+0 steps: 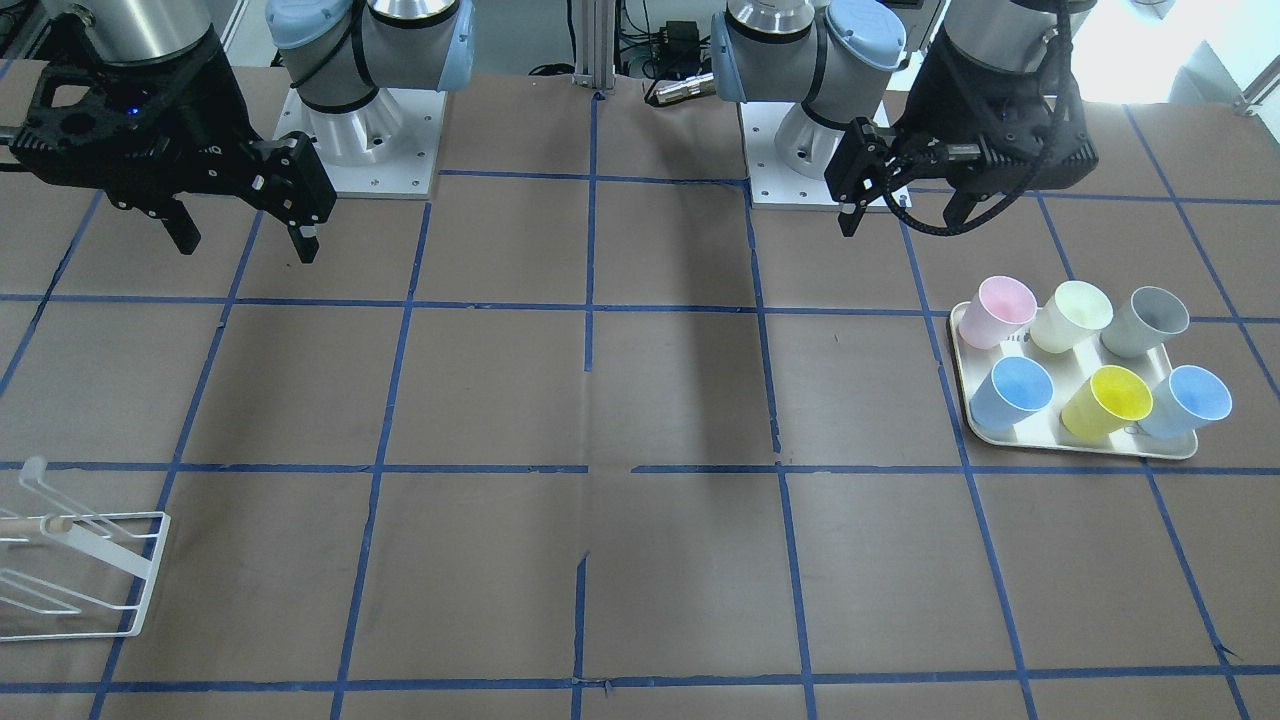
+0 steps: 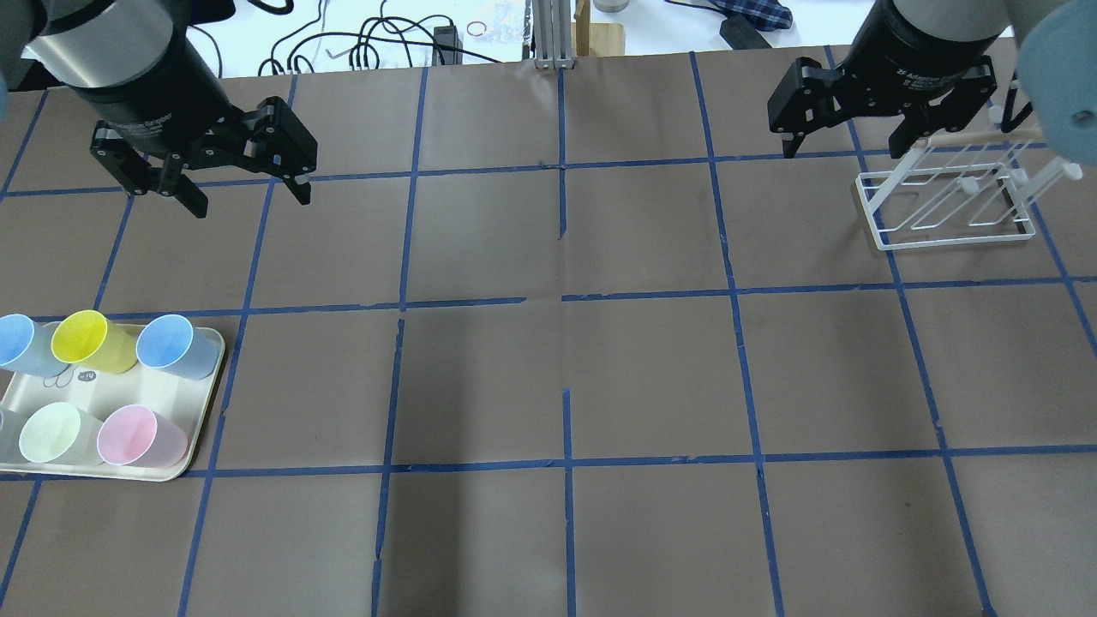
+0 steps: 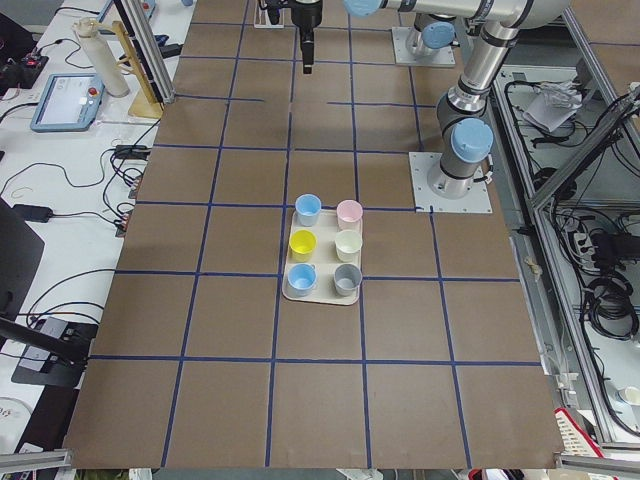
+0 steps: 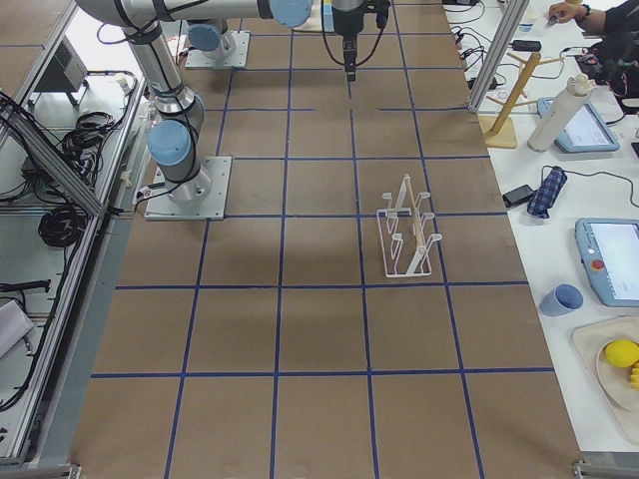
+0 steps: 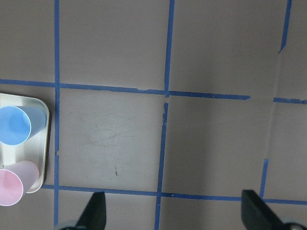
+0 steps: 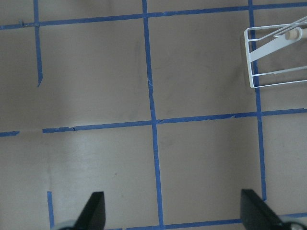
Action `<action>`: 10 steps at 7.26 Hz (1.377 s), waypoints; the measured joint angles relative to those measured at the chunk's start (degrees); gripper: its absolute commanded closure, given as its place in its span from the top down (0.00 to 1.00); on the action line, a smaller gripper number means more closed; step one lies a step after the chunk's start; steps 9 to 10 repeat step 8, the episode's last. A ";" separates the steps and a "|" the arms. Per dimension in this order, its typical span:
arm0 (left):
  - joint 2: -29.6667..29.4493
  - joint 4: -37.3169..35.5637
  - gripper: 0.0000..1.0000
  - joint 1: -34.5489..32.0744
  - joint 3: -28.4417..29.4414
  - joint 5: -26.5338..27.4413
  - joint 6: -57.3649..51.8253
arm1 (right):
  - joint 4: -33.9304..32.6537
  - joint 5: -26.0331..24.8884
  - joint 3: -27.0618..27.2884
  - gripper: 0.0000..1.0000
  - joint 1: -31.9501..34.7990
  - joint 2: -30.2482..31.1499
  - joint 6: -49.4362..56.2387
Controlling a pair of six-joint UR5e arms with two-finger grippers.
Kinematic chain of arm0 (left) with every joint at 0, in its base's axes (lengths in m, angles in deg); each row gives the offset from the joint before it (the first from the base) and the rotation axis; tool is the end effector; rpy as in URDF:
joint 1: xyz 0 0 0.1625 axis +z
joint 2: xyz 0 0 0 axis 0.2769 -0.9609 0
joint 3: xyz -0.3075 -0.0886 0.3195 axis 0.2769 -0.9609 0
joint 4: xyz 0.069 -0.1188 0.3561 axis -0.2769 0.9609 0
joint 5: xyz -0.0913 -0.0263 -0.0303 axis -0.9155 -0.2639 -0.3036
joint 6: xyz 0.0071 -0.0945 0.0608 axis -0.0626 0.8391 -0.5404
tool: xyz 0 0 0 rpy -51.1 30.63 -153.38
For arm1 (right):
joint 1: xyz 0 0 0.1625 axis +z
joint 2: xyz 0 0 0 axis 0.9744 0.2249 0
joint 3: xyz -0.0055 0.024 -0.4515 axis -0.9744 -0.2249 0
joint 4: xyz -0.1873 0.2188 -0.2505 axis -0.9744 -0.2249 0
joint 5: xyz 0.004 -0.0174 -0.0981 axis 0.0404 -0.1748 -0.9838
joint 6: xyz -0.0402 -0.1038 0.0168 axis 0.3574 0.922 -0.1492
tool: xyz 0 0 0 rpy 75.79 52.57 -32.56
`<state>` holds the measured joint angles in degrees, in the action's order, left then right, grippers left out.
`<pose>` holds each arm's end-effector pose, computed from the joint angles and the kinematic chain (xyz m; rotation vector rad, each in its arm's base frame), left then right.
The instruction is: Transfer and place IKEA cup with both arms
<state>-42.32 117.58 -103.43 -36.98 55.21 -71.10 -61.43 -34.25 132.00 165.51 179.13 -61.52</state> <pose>-0.1135 -0.4416 0.5363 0.1485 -3.1339 0.0217 0.1204 -0.4576 0.5339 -0.1047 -3.1241 0.2248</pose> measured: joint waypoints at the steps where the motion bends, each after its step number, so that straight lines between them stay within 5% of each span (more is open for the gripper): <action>1: -0.03 -0.88 1.00 0.52 -0.66 -0.10 -0.37 | 0.00 0.03 0.01 1.00 0.00 -0.02 -0.04; 10: -0.62 -3.03 1.00 0.69 -1.32 -0.06 -2.89 | 0.00 0.06 0.07 1.00 0.00 0.00 -0.06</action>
